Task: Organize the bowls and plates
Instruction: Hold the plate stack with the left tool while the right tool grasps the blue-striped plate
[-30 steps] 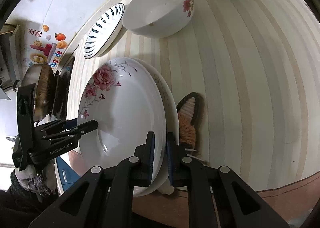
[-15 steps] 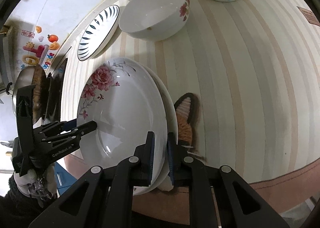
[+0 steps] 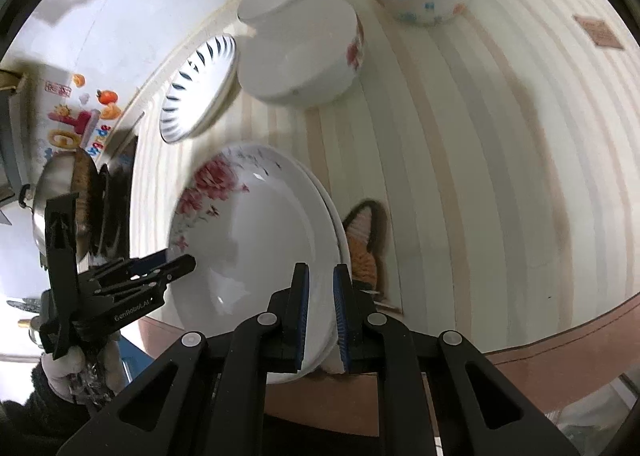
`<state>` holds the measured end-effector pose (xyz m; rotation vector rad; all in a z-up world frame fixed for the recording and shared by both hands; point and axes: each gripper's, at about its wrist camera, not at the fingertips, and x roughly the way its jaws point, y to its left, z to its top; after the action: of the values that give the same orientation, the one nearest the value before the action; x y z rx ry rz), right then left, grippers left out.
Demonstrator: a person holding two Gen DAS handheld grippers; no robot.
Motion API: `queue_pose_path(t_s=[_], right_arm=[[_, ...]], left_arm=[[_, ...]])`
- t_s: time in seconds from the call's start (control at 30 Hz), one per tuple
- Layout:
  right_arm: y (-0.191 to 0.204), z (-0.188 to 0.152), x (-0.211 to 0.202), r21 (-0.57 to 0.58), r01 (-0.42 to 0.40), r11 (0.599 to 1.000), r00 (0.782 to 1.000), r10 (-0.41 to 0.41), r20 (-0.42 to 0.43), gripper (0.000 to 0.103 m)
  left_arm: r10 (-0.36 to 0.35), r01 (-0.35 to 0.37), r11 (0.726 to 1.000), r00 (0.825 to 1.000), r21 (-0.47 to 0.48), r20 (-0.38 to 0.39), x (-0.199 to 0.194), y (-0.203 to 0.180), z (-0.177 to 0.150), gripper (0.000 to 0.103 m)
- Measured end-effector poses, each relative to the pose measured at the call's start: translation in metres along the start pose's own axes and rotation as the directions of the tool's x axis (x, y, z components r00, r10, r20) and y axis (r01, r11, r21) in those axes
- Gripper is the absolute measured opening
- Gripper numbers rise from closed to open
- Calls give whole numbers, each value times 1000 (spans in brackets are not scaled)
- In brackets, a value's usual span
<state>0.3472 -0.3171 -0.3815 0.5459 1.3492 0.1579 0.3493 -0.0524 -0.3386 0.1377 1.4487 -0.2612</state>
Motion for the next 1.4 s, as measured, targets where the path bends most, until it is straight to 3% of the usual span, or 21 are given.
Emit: queue_pose_path(t_s=[0.13, 0.2, 0.27, 0.47, 0.67, 0.77, 0.87, 0.93, 1.07, 1.4], right_arm=[[28, 26, -19, -14, -61, 998, 997, 61, 51, 20], [45, 47, -16, -19, -104, 994, 993, 105, 53, 33], [64, 70, -7, -28, -120, 992, 991, 121, 52, 34], [110, 151, 60, -53, -19, 998, 1000, 20, 19, 34], [115, 200, 124, -36, 80, 996, 994, -83, -77, 34], [108, 208, 141, -12, 92, 996, 989, -93, -119, 34], [109, 210, 145, -28, 111, 993, 988, -113, -105, 26], [111, 213, 147, -39, 125, 991, 986, -128, -103, 20], [113, 213, 150, -69, 167, 984, 980, -173, -94, 11], [115, 208, 135, -96, 138, 986, 987, -145, -75, 9]], left_arm=[[1, 4, 998, 996, -58, 86, -35, 32, 29, 38], [9, 1, 996, 993, -91, 115, -42, 50, 49, 38], [39, -22, 992, 991, -125, 128, -40, 75, 79, 38], [55, -44, 986, 996, -160, 64, 4, 121, 155, 38], [27, -28, 991, 1000, -127, -5, 47, 139, 199, 38], [-16, 11, 994, 999, -112, -47, 65, 139, 211, 38], [-57, 51, 994, 997, -98, -60, 79, 138, 217, 37], [-77, 73, 993, 996, -91, -44, 79, 136, 219, 27], [-64, 61, 994, 997, -85, -38, 80, 135, 219, 26], [-43, 42, 996, 999, -73, -5, 53, 124, 199, 26]])
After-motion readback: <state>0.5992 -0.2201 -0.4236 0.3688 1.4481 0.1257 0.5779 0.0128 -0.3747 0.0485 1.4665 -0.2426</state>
